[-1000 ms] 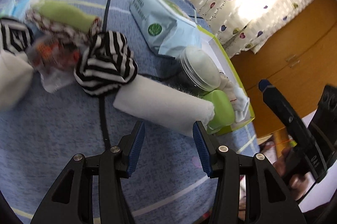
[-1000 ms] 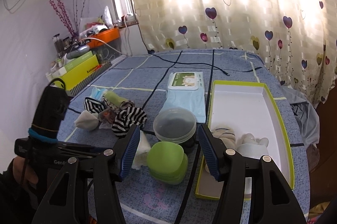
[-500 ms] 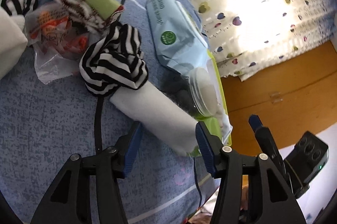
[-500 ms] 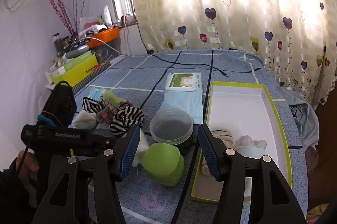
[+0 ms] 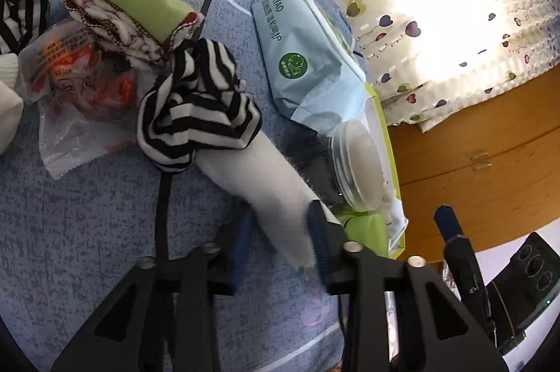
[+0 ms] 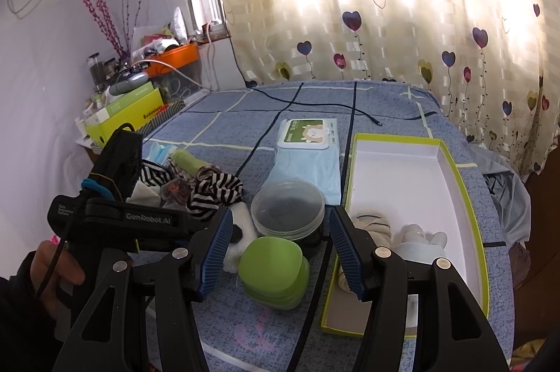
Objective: Organize soft objects
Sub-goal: 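Close the left gripper on the white cloth and lift it, then grasp the black-and-white striped sock with the right gripper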
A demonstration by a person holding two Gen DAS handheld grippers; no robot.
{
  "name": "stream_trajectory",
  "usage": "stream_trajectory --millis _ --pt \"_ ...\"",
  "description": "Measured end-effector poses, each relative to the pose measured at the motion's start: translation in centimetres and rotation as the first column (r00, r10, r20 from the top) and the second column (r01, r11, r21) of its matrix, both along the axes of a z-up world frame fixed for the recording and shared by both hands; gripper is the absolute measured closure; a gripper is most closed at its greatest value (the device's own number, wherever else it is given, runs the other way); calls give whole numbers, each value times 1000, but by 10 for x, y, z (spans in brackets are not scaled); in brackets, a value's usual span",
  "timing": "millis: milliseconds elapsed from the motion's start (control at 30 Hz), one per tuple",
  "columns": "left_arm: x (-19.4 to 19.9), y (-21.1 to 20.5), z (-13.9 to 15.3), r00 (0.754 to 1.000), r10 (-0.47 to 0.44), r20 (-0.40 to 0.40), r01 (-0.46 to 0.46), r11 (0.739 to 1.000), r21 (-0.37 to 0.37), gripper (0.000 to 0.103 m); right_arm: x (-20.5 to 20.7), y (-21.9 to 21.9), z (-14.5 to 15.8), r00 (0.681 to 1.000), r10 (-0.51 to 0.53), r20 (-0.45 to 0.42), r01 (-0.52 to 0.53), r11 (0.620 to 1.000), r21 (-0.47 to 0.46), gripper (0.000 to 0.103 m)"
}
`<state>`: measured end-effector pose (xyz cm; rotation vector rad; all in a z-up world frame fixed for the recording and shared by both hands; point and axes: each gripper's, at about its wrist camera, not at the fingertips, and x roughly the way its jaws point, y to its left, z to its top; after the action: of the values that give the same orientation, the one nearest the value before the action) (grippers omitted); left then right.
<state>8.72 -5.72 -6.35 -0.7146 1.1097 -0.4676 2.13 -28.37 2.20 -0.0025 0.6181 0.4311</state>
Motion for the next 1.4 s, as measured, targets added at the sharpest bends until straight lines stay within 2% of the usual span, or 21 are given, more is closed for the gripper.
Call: stream_trajectory --millis 100,267,633,867,1133,1400 --pt "-4 4 4 1000 0 22 0 1000 19 81 0 1 -1 1000 4 2 -4 1000 -2 46" --pt "-20 13 21 995 -12 95 4 996 88 82 -2 9 -1 1000 19 11 -19 1000 -4 46" --pt "-53 38 39 983 -33 179 4 988 157 83 0 46 -4 996 89 -6 -89 996 -5 46" --pt "-68 72 47 975 29 218 -72 978 194 83 16 78 -13 990 130 -48 -131 991 -28 46" --pt "-69 107 63 949 98 300 -173 957 233 83 38 116 -30 982 156 -108 -165 983 -85 46" --pt "-57 131 67 935 131 329 -210 952 220 83 63 147 -47 976 134 -169 -163 973 -166 46"
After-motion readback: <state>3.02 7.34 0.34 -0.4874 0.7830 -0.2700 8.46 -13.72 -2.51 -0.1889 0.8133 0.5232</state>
